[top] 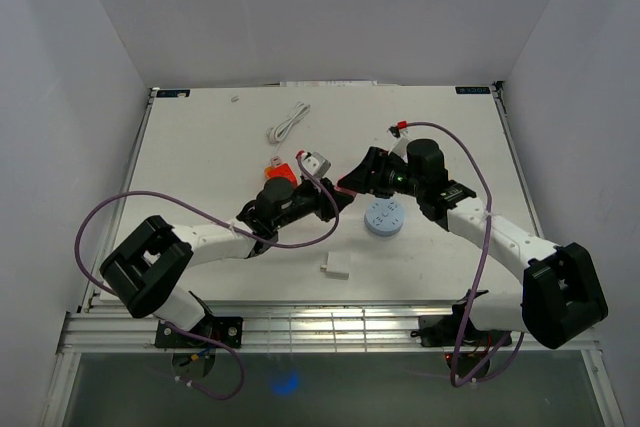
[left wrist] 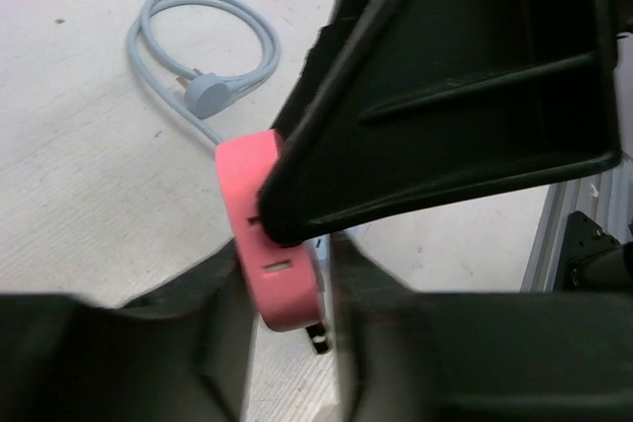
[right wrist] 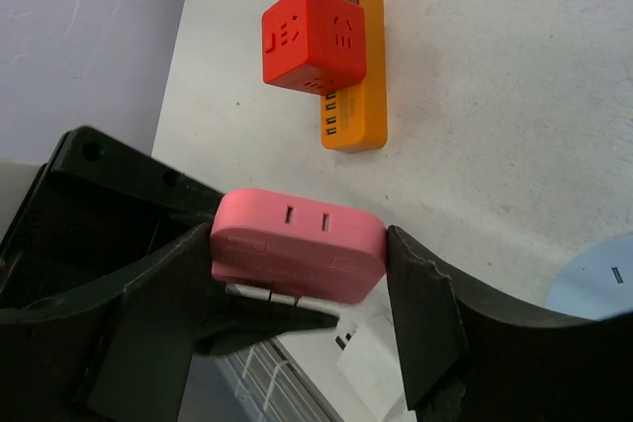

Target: Insert the plug

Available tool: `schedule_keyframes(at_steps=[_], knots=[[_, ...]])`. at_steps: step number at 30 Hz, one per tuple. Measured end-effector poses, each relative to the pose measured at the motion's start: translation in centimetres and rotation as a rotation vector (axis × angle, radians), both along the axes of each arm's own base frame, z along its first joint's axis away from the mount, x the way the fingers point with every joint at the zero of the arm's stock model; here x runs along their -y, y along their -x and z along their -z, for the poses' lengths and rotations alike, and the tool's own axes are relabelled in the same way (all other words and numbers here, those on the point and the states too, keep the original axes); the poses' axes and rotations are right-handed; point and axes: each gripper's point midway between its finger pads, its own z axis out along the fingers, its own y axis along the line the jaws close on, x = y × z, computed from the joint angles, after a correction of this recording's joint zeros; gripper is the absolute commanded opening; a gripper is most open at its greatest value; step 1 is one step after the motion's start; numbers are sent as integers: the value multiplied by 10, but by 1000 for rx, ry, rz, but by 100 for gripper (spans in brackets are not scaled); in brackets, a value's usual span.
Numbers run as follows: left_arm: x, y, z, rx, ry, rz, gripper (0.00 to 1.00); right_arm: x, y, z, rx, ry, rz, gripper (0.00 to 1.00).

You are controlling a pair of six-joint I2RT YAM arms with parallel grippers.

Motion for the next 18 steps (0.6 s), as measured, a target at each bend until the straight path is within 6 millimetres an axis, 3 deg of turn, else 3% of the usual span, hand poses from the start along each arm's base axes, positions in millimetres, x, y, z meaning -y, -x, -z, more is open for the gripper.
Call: schedule_keyframes(at_steps=[4,8,12,16,18], knots=[[-5,-6,4,2,-16,-30,0,-1,0,1,-10,-2,-1,28],[-6,-5,5,7,-21,-28,0,-1,1,2,-12,2,-7,29],[-7,-2,7,13,-26,-24,0,-1,5,4,-20,10,-28,36],[-7,1,9,23,-30,-14,0,-1,7,5,-28,32,-49,55],[-8,2,7,35,-30,-8,0,-2,8,3,-36,51,-68,57]])
